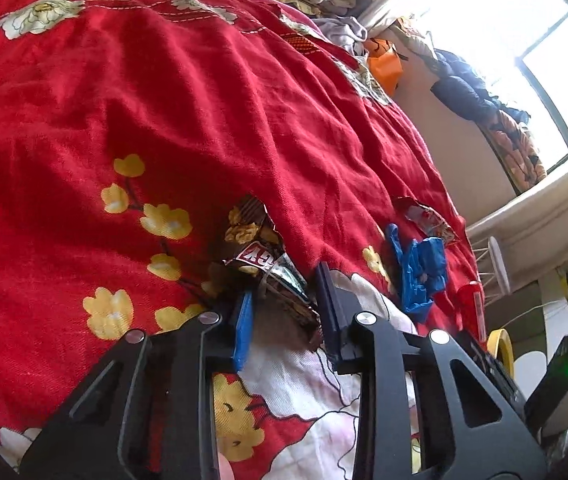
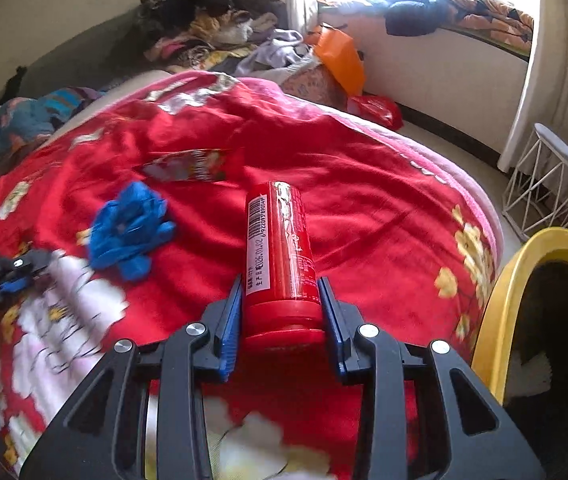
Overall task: Collect trash
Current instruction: 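Grasp the brown snack wrapper with the left tool while the right tool grasps the red spray can, then carry the brown wrapper in the left tool while the right tool carries the red can over the bin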
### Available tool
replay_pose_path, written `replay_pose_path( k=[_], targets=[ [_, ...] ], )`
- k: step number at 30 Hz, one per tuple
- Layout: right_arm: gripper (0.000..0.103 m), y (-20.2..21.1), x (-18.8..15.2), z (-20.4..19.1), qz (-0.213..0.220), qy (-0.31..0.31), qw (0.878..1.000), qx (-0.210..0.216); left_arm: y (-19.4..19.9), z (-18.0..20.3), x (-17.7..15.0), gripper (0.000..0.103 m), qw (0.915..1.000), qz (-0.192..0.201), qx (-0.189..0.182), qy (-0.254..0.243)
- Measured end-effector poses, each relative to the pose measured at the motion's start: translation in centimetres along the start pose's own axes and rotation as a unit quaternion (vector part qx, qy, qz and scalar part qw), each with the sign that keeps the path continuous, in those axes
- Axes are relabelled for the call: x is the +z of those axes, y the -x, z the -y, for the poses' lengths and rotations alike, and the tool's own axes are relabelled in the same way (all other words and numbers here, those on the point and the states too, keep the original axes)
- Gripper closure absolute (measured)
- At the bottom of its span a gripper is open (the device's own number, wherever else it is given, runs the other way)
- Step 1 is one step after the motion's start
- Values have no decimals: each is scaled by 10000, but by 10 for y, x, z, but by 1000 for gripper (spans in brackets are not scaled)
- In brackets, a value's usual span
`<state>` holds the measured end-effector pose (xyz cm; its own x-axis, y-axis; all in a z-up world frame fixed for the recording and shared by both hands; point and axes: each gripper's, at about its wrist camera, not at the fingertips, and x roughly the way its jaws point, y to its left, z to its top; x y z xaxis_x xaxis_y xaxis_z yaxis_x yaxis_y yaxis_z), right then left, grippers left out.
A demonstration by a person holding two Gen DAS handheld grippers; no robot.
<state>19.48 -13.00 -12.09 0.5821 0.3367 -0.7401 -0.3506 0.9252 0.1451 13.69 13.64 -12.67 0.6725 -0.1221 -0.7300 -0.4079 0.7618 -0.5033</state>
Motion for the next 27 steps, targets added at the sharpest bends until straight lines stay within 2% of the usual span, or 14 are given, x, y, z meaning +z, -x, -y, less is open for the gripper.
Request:
replay_pose_path(
  k=[7,15,27],
  targets=[
    [70,27,-11,-9,170,13,9995,248,12,8,-4,88,9997,2,-137,-207],
    [70,54,-12,-10,389,-116,9982,432,38,38,-7,89,9962,295,-298,-762],
    [70,95,-12,15,773,-382,9958,297,59,106,-33,89,9790,487,-694,-1853]
  ],
)
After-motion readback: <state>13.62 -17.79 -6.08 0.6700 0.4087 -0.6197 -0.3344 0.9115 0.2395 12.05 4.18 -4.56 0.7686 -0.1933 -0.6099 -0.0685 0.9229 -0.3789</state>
